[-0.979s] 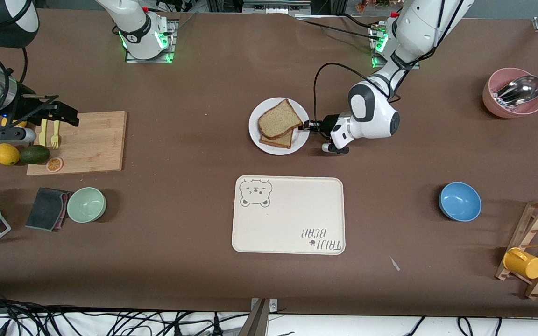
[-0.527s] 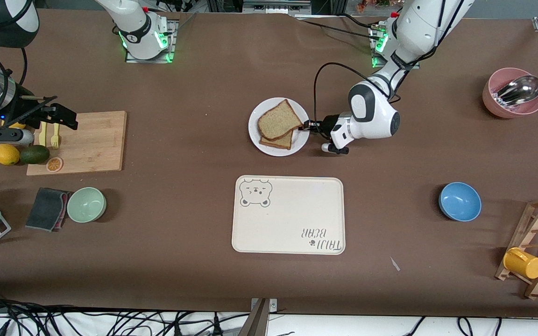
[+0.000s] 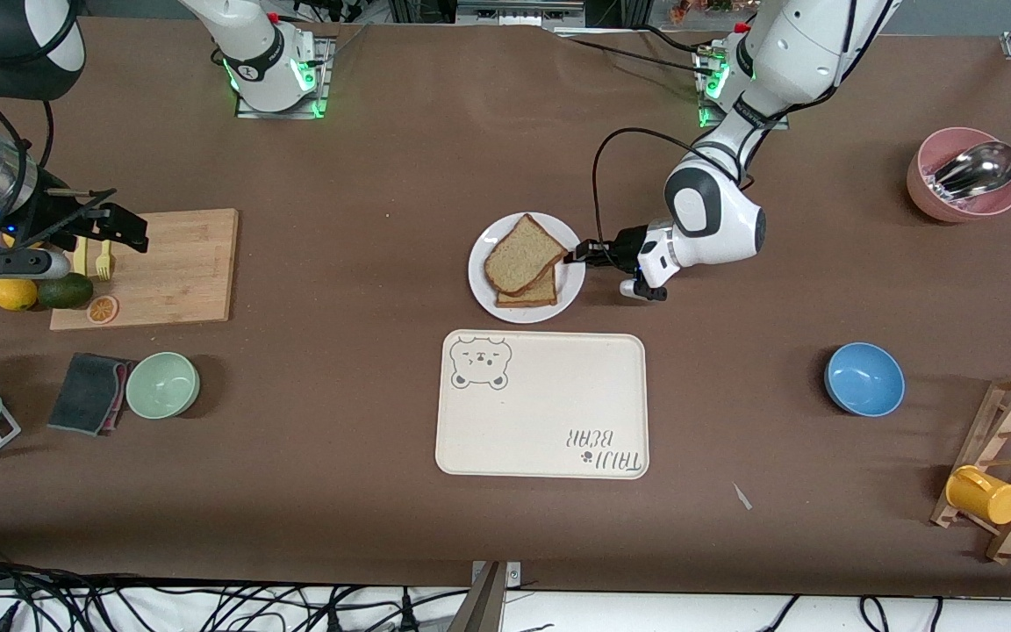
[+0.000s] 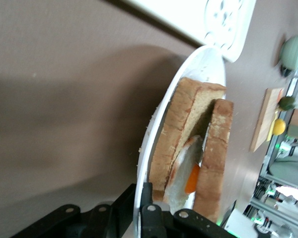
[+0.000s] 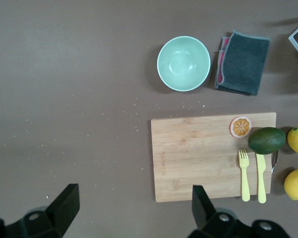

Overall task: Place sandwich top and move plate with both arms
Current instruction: 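Slide the plate with the left gripper onto the Taiji Bear tray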

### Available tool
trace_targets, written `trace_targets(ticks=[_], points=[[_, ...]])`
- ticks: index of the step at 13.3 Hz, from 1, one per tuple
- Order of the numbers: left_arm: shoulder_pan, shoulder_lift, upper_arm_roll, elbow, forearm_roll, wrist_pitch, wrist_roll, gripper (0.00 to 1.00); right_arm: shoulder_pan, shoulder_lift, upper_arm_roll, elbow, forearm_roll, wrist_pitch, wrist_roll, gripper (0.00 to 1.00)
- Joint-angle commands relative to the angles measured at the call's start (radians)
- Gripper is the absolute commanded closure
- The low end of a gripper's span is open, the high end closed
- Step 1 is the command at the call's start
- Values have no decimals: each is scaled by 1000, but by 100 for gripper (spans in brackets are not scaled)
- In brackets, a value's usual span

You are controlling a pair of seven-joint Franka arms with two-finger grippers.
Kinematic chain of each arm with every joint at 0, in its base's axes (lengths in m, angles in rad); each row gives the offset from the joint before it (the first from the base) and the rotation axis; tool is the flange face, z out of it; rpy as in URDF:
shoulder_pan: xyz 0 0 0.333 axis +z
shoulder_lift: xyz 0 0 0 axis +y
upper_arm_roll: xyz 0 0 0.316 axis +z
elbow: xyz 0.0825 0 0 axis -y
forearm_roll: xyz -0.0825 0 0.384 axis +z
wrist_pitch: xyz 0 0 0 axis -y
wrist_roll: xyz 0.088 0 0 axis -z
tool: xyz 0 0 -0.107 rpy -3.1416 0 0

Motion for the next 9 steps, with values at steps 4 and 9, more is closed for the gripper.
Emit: trace_targets(ticks=[4,9], points=[[22,-37,-6,57,-146,-45,8,100,3,3,3,18,-22,10,1,0],[42,47,19,232,-171,-100,-11,100,5,-13,4,-32,-22,18,6,0]])
